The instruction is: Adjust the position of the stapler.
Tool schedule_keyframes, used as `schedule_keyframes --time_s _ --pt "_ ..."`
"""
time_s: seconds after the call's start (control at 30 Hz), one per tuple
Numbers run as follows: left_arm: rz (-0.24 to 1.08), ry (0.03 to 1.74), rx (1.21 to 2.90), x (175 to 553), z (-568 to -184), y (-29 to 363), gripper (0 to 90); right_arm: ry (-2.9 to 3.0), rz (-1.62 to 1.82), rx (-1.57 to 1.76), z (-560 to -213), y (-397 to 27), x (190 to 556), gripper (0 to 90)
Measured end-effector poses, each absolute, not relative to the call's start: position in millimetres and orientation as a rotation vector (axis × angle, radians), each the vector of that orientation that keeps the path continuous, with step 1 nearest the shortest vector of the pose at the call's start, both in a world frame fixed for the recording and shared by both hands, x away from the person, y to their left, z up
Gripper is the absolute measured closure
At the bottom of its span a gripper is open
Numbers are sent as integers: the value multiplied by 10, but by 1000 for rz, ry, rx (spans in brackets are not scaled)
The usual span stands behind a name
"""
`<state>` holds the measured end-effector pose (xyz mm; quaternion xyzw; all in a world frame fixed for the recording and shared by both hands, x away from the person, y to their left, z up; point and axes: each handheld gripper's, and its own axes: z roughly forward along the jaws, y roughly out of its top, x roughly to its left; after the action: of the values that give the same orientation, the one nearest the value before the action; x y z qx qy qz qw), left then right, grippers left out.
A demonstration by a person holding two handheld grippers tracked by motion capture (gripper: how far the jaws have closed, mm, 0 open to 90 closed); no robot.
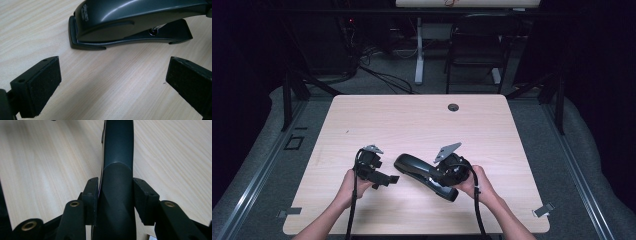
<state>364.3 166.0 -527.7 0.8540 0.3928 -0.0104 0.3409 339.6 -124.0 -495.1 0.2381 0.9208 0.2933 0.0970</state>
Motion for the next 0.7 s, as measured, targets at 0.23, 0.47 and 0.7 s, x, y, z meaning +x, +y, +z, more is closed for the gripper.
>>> schedule_keyframes --time_s 0.23,0.47,0.7 --pt "-31 1026 2224 3639 -5273 1668 0 2758 905 633 -4937 -1276 3395 585" --pt "-32 1027 2220 3630 -5265 1677 0 2771 849 664 -4918 -1278 3372 564" --pt "-34 1024 2222 3633 -5266 1689 0 2780 843 738 -4880 -1346 3337 536"
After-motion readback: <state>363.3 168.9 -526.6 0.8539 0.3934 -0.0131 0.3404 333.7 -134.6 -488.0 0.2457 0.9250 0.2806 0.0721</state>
